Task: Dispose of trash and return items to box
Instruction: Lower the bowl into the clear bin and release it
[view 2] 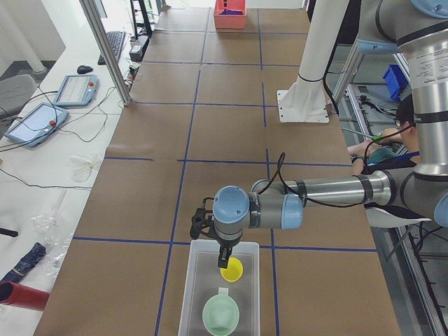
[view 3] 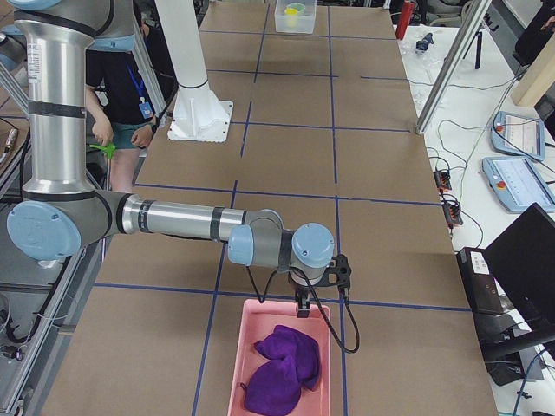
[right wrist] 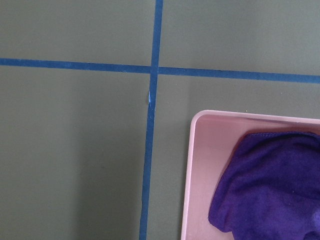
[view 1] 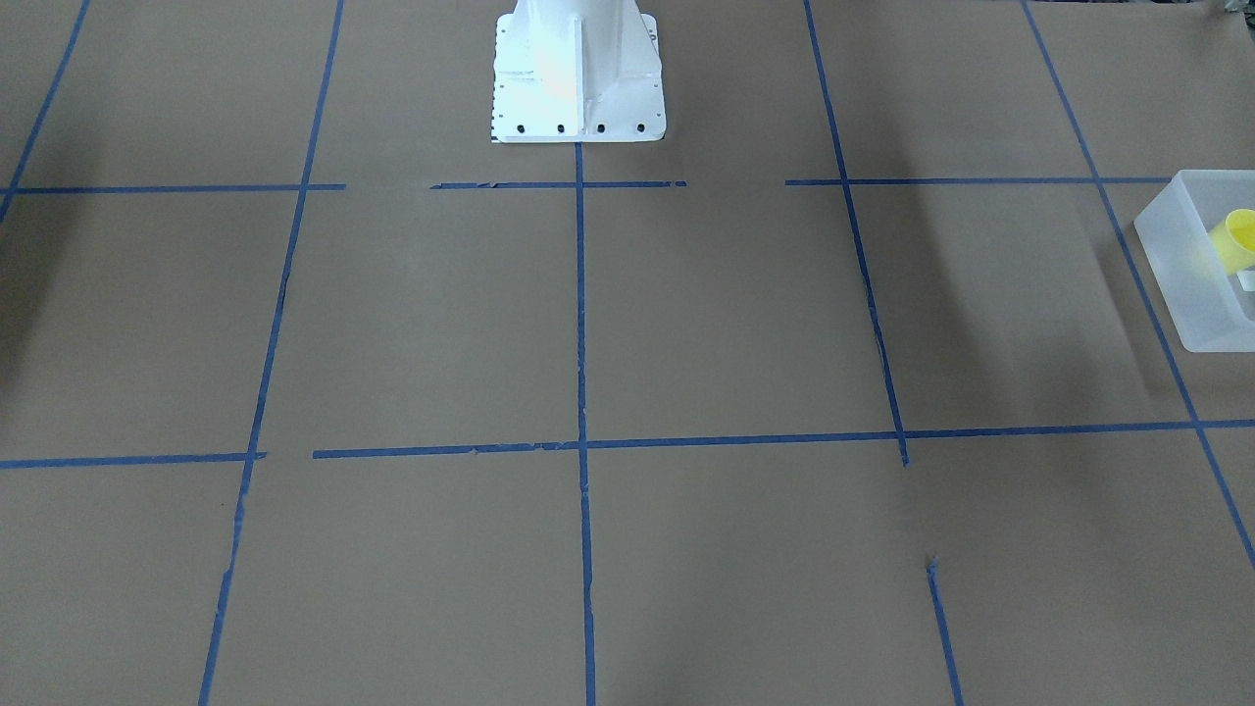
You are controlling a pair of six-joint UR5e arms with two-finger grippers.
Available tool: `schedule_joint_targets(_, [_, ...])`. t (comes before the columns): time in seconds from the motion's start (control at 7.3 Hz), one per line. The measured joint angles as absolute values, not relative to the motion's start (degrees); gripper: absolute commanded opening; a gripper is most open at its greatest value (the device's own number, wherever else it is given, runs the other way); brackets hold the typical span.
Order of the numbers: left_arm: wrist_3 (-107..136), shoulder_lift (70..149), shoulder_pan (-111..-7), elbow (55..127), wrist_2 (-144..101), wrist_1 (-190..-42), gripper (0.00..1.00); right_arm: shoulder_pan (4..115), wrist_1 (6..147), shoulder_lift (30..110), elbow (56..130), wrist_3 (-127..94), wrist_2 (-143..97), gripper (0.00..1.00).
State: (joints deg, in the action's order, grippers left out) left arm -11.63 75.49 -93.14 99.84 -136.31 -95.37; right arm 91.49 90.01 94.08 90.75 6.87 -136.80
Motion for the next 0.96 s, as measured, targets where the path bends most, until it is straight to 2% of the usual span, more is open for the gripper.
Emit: schedule_joint_targets(0.96, [-10.97, 76.16, -93.36, 100.12, -135.99, -95.65, 1.00, 91.46, 89.57, 94.71, 90.94, 7.08, -137.21, 1.00])
